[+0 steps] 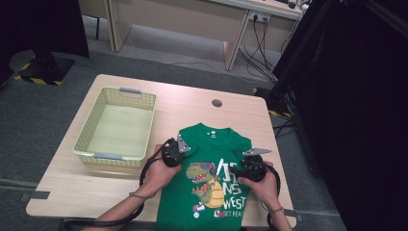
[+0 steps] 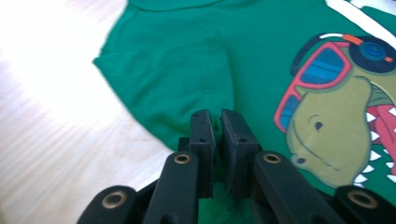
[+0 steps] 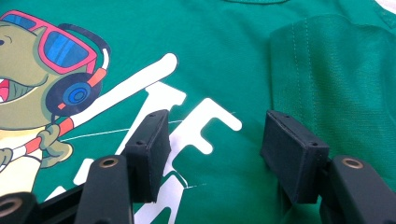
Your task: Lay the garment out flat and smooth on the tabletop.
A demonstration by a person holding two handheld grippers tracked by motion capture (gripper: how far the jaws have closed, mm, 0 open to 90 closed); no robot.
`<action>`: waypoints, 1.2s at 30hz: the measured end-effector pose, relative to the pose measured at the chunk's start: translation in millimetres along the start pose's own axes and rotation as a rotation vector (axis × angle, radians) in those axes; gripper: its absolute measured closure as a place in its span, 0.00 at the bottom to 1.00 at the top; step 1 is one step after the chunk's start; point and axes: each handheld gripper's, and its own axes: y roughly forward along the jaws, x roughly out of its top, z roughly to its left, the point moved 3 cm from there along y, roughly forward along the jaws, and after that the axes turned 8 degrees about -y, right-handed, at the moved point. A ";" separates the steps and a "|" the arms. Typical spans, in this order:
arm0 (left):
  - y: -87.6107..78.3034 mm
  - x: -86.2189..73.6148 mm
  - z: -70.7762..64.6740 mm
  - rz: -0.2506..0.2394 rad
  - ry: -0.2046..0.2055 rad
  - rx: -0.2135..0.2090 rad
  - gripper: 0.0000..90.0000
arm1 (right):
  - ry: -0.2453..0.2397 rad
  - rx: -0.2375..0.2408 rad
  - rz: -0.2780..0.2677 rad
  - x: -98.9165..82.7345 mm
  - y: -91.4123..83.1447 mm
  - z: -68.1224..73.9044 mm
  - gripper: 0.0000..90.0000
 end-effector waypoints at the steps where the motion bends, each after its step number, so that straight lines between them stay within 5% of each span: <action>1: -1.5 0.4 1.3 -0.002 0.002 0.008 0.92 | 0.000 0.000 -0.001 0.0 0.0 0.0 0.46; 36: -11.0 4.2 16.2 0.004 -0.029 0.069 0.88 | 0.044 -0.027 0.014 -12.6 -9.0 -20.4 0.47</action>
